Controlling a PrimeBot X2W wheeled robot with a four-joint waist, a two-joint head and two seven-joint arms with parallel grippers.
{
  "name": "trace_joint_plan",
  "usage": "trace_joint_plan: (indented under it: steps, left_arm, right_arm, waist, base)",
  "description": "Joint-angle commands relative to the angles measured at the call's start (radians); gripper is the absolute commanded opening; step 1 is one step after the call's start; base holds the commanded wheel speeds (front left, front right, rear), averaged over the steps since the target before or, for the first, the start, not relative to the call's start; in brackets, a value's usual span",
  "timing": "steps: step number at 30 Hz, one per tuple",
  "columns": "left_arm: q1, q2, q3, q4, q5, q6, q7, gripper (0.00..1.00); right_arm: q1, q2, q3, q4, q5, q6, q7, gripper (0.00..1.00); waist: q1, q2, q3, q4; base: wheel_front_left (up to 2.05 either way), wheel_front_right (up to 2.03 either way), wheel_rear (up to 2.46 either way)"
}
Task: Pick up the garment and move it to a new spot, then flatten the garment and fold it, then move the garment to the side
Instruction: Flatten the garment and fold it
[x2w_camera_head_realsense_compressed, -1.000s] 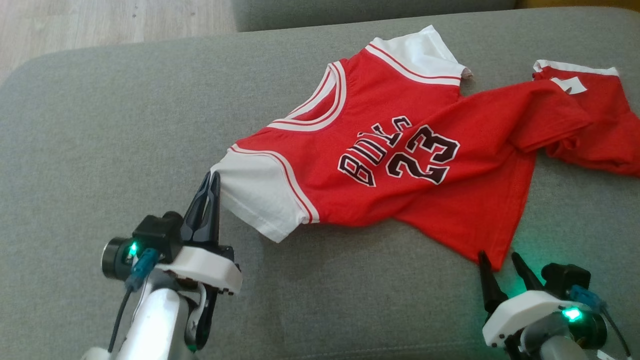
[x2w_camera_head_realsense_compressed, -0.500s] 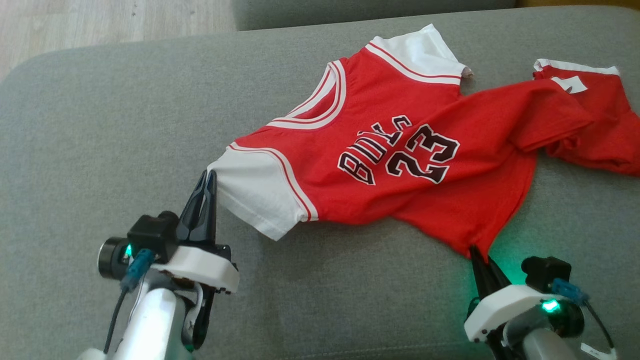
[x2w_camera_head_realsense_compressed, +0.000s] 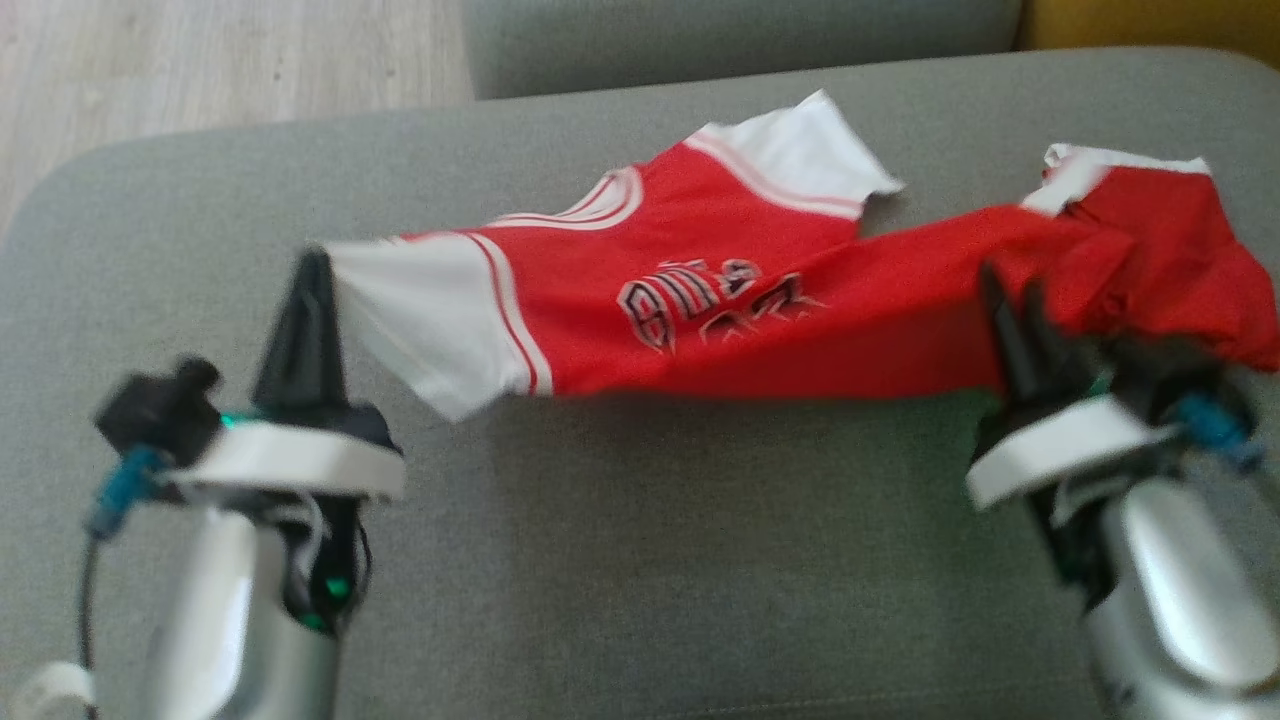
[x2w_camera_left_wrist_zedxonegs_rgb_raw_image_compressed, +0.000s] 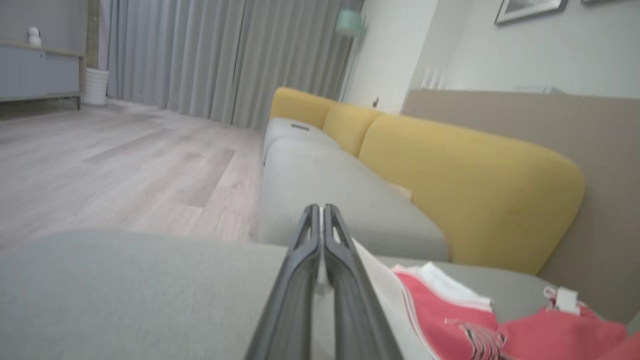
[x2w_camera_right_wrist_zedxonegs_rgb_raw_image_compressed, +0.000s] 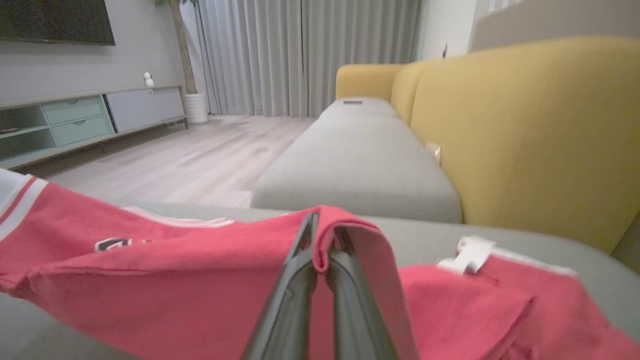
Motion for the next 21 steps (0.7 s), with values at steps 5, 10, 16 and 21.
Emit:
trace_joint_plan:
  steps: [5, 10, 16, 21]
  left_arm:
    - [-0.132, 0.011, 0.088, -0.055, -0.050, -0.026, -0.006, 0.00]
    - [-0.201, 0.020, 0.129, -0.109, -0.099, -0.031, -0.001, 0.00]
    - [-0.219, 0.022, 0.162, -0.289, -0.157, 0.000, 0.081, 0.00]
    - [-0.196, 0.019, 0.175, -0.495, -0.186, 0.057, 0.159, 0.00]
  right_arm:
    - [-0.139, -0.109, 0.064, -0.131, 0.045, -0.001, 0.049, 0.00]
    - [-0.228, -0.195, 0.096, -0.228, 0.088, -0.001, 0.096, 0.00]
    - [-0.261, -0.236, 0.098, -0.354, 0.131, -0.001, 0.150, 0.00]
    - [-0.229, -0.215, 0.036, -0.469, 0.135, -0.001, 0.203, 0.00]
  waist:
    - [0.0000, 0.0000, -0.042, 0.005]
    - [0.0000, 0.0000, -0.077, 0.010]
    - [0.0000, 0.0000, -0.099, 0.012]
    - [0.0000, 0.0000, -0.079, 0.016]
  base:
    - [0.00, 0.00, 0.00]
    - [0.00, 0.00, 0.00]
    - [0.00, 0.00, 0.00]
    - [0.00, 0.00, 0.00]
